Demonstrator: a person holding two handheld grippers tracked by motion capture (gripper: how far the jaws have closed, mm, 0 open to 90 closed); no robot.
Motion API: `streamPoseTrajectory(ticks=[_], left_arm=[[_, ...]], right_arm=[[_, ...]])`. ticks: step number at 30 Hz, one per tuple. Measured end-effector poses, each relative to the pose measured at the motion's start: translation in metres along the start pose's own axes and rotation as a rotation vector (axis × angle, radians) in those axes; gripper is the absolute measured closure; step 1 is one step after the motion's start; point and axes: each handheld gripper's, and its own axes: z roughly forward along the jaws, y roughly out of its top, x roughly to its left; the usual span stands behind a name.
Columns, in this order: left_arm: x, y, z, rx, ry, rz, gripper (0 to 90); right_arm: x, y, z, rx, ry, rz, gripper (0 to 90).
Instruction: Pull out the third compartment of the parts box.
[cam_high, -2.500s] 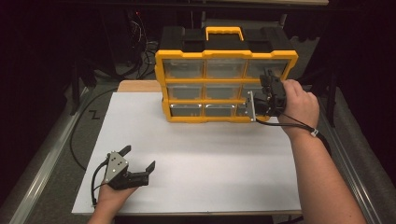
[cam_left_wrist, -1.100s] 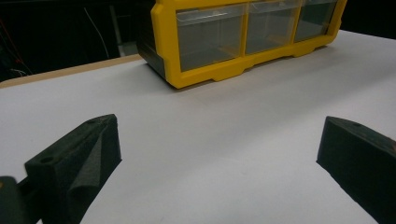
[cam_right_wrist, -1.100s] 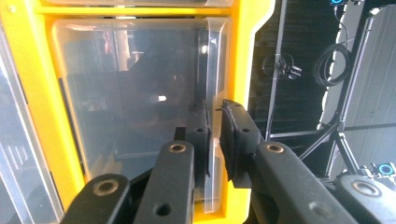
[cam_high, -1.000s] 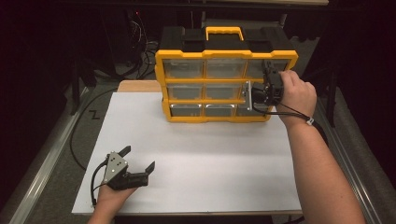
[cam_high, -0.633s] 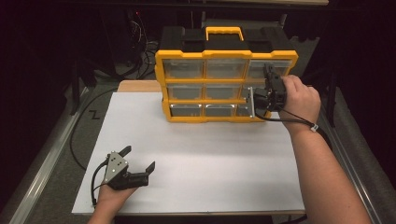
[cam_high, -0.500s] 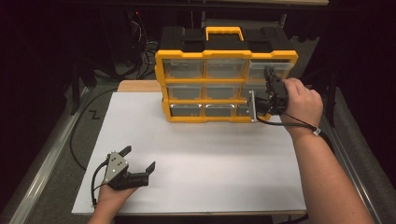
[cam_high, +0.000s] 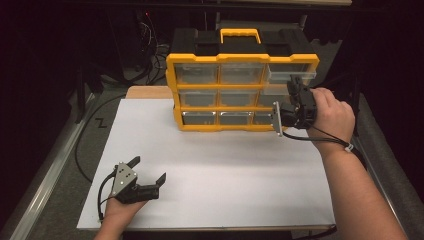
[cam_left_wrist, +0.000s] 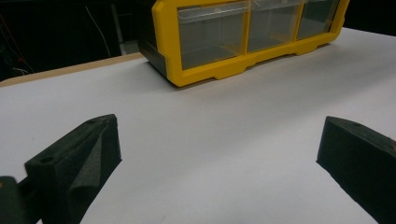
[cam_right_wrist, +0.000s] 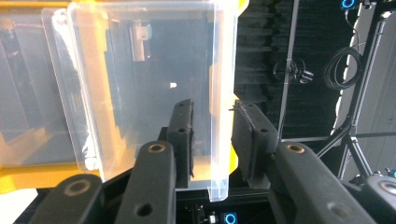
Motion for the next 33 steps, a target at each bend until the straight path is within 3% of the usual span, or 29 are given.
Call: streamPoseTrajectory(ticks=[4, 8, 12, 17, 33], left_arm=[[0.000, 0.000, 0.000, 0.000, 0.002, 0.000, 0.6], [0.001, 0.000, 0.000, -0.001, 0.003, 0.002, 0.6], [0.001, 0.000, 0.000, 0.000, 0.003, -0.001, 0.6], [0.001, -0.001, 0.000, -0.001, 0.003, -0.001, 0.6], [-0.001, 0.000, 0.001, 0.000, -0.001, 0.002, 0.6]], right_arm=[[-0.005, -0.002, 0.005, 0.010, 0.024, 0.009, 65.5], [-0.007, -0.003, 0.009, 0.017, 0.058, 0.006, 68.0], [-0.007, -0.003, 0.009, 0.015, 0.026, 0.015, 79.9], [-0.005, -0.002, 0.006, 0.013, 0.006, -0.001, 80.8], [-0.004, -0.005, -0.035, -0.027, -0.039, -0.018, 81.3]])
